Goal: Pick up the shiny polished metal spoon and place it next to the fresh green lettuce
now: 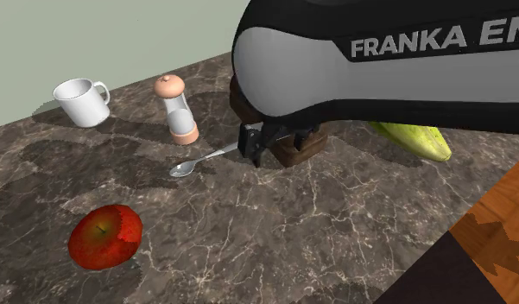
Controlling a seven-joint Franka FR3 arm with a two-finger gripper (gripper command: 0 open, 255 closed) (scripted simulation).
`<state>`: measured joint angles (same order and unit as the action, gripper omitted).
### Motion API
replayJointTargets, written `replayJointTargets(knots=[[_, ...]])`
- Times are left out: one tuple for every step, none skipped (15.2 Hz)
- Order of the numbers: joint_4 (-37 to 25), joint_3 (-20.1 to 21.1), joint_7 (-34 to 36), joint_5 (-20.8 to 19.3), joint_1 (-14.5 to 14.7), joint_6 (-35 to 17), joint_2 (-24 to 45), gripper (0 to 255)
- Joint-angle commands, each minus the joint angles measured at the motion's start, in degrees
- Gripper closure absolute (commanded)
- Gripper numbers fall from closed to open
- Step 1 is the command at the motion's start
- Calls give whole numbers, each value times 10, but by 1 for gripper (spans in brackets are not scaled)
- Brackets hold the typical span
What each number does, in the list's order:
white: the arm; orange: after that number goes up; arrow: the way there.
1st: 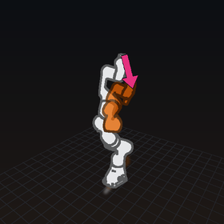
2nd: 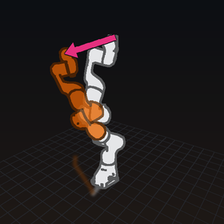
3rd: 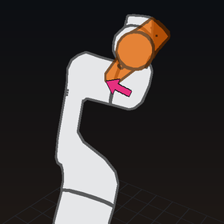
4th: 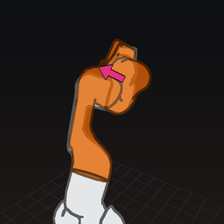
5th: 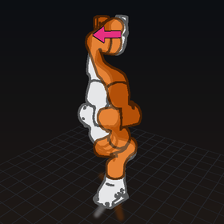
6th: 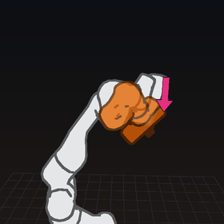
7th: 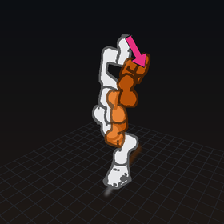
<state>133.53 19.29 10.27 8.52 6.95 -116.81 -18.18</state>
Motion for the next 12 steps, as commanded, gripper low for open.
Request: replayJointTargets(knots=[[-18,17,20,-13,1,-29,38,0],[-29,26,33,-22,2,-41,57,0],[-41,35,46,-32,3,-52,76,0],[-54,44,60,-43,4,-62,96,0],[-68,51,74,-56,6,-71,117,0],[-82,58,89,-70,8,-80,137,0],[-97,65,104,-86,10,-87,159,0],[-113,70,120,-102,14,-94,180,0],[-130,75,136,-119,18,-99,201,0],[-147,78,151,-137,23,-104,223,0],[-165,80,167,-155,30,-107,245,0],[-184,82,182,-173,37,-109,267,0]])
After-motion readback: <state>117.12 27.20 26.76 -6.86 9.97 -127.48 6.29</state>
